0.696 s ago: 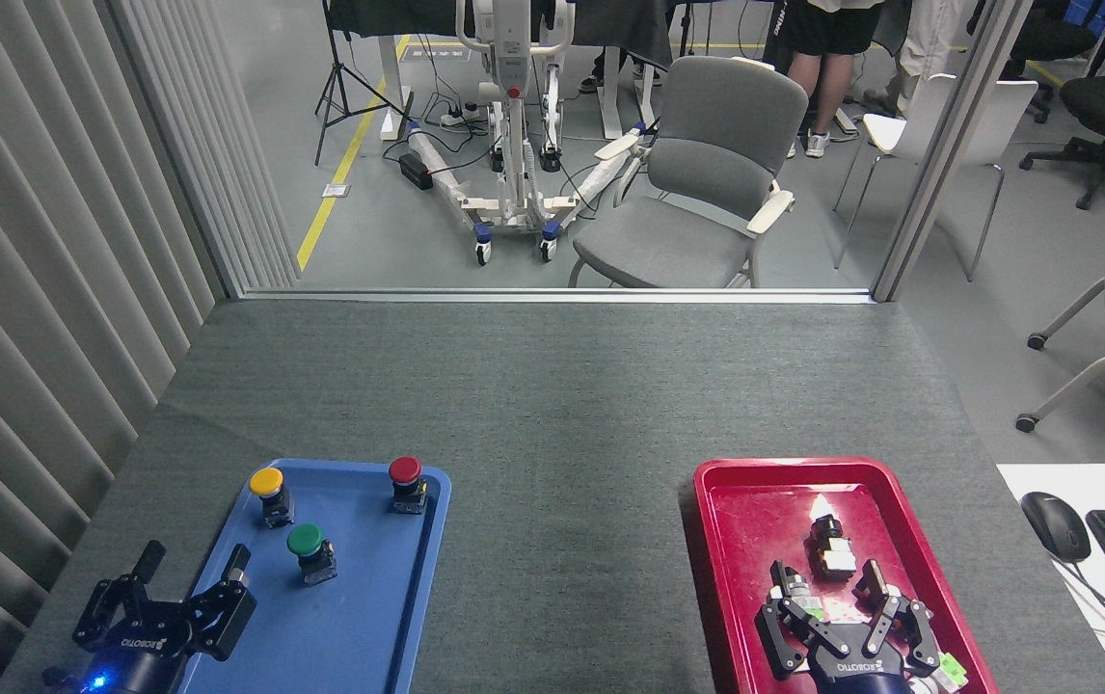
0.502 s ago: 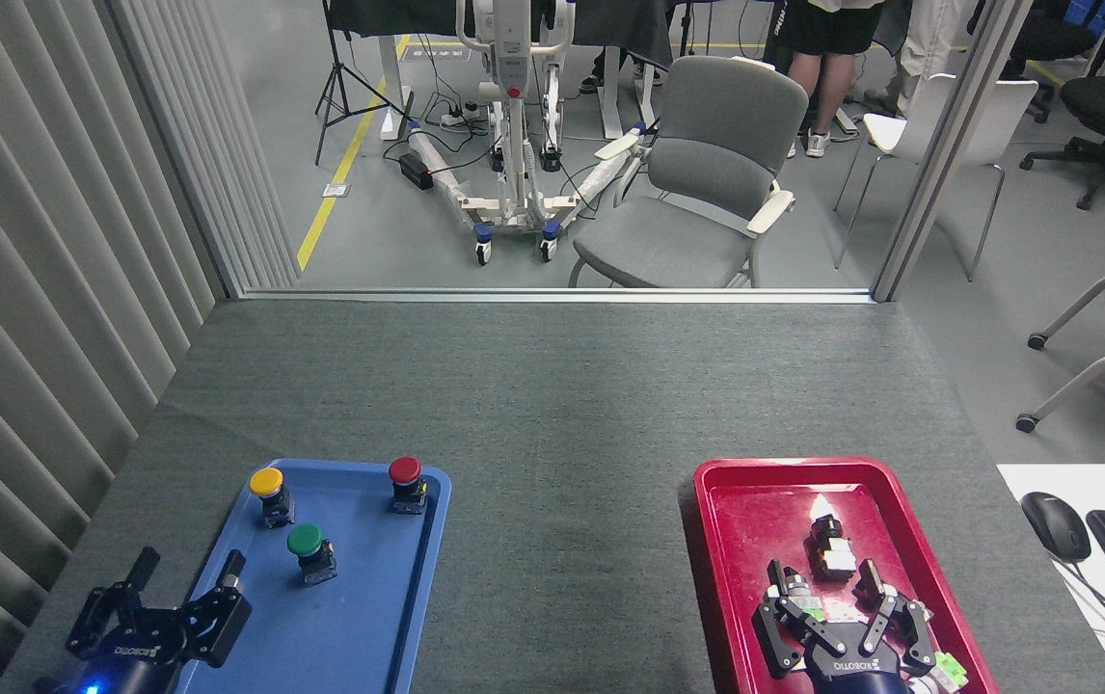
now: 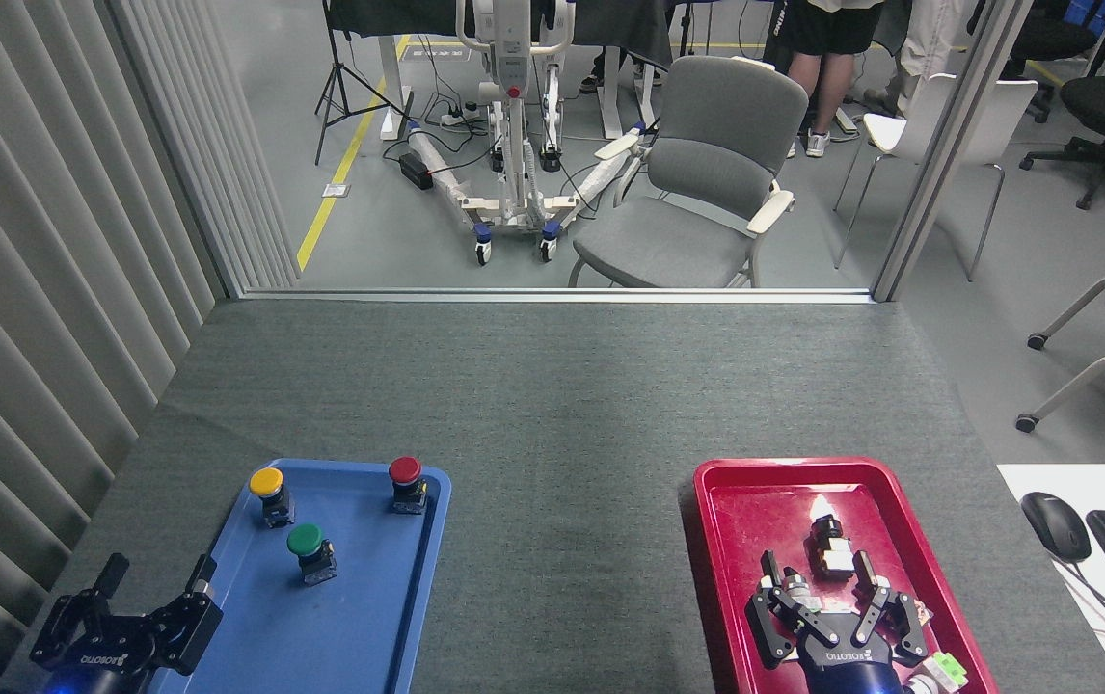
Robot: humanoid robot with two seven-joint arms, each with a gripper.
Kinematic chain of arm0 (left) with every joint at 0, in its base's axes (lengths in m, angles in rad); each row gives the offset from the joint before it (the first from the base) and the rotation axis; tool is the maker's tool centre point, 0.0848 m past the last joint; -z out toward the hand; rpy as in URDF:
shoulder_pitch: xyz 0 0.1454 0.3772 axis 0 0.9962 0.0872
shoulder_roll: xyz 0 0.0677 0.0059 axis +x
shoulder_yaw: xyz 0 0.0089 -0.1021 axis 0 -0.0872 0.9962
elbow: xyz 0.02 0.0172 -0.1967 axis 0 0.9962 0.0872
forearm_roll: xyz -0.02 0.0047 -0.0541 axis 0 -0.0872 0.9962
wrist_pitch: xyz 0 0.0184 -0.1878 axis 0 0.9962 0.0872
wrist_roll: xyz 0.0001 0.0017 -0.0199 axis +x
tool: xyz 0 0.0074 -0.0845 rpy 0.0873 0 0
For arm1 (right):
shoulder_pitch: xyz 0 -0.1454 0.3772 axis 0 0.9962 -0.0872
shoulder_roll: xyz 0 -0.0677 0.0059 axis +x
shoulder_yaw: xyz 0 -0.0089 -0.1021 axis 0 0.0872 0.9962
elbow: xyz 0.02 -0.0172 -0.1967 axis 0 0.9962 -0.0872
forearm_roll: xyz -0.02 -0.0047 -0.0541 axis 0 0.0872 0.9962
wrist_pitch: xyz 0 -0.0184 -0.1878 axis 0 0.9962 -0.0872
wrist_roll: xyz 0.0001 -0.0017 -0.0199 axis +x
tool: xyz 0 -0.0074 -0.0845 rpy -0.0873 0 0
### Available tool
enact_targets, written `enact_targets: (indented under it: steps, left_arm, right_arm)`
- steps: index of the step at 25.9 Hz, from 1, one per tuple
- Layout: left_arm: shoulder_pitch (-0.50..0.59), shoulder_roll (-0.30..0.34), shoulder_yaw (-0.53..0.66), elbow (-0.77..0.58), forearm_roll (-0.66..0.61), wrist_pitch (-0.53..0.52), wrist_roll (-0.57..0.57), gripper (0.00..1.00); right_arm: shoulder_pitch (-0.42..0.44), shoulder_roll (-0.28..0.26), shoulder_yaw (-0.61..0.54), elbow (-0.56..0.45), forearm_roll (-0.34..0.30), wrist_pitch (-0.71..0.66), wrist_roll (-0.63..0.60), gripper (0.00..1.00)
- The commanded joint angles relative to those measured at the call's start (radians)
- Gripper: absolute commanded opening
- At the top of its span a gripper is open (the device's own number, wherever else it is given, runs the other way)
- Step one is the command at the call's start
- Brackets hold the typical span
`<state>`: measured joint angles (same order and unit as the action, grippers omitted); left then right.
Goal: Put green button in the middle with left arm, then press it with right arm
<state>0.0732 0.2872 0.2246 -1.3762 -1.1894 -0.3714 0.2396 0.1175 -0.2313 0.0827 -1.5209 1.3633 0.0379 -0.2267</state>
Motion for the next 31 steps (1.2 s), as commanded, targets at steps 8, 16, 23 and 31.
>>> enact_targets:
  steps: [8,16,23,31]
  left_arm:
    - [-0.001,-0.019,0.039,0.011,0.002,0.003,-0.003,0.99]
    - [-0.004,-0.026,0.038,0.019,-0.001,-0.003,-0.008,0.99]
    - [-0.009,-0.028,0.036,0.011,-0.006,-0.012,-0.011,0.99]
    - [-0.003,-0.028,0.036,0.011,-0.006,-0.007,-0.011,0.99]
  right_arm:
    - [-0.001,0.000,0.006,-0.001,0.000,-0.001,0.000,1.00]
    - [0.002,-0.002,0.009,-0.001,0.000,-0.001,0.000,1.00]
    - [0.002,-0.005,0.008,0.001,0.000,0.000,0.000,1.00]
    - [0.004,0.000,0.006,0.001,0.000,0.019,0.000,1.00]
